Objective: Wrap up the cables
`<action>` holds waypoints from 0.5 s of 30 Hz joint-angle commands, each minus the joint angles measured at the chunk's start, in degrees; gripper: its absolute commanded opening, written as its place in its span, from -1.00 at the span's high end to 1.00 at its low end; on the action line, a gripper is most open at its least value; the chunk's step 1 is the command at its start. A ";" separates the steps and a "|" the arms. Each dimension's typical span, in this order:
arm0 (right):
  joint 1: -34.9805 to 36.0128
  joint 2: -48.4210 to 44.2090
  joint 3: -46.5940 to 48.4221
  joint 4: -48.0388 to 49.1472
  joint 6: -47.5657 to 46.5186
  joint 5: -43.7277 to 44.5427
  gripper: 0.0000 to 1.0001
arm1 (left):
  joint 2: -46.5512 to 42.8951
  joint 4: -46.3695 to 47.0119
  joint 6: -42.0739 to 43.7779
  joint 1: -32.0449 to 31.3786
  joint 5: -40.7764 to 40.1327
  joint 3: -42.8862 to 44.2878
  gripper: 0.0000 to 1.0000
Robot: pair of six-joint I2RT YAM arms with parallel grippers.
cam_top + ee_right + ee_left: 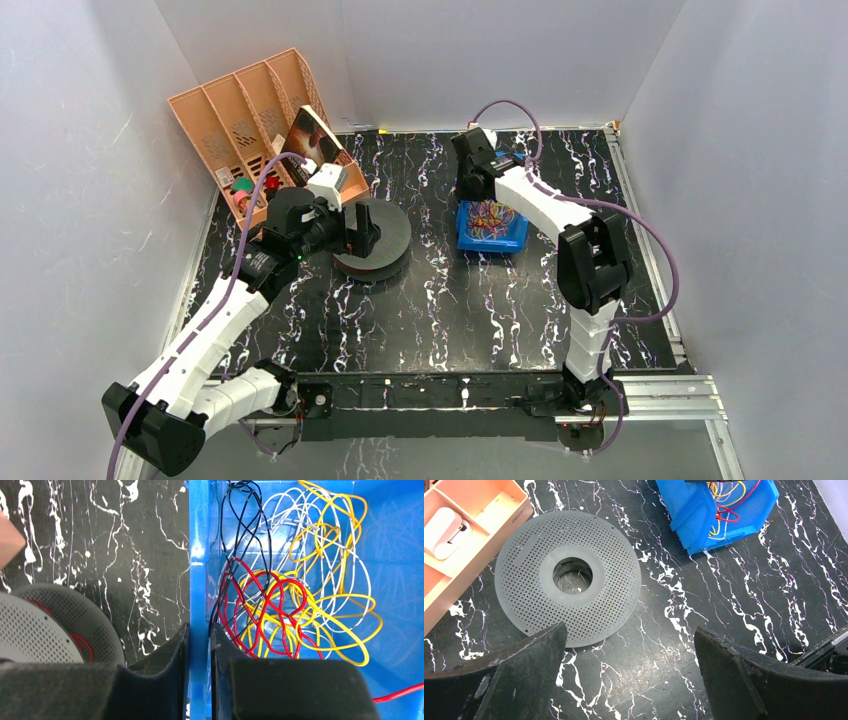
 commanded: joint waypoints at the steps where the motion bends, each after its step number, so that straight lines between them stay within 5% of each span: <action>1: 0.84 1.80 4.96 3.28 7.21 8.04 1.00 | -1.22 -0.32 0.34 -0.05 -0.09 -0.36 -0.97; 7: 0.84 4.09 7.31 4.23 7.90 12.92 0.98 | -1.00 -0.34 0.25 -0.02 -0.34 -0.39 -0.97; 15: 0.85 6.64 11.49 2.33 6.67 14.70 0.21 | -0.44 -0.32 0.25 -0.03 -0.59 -0.47 -0.97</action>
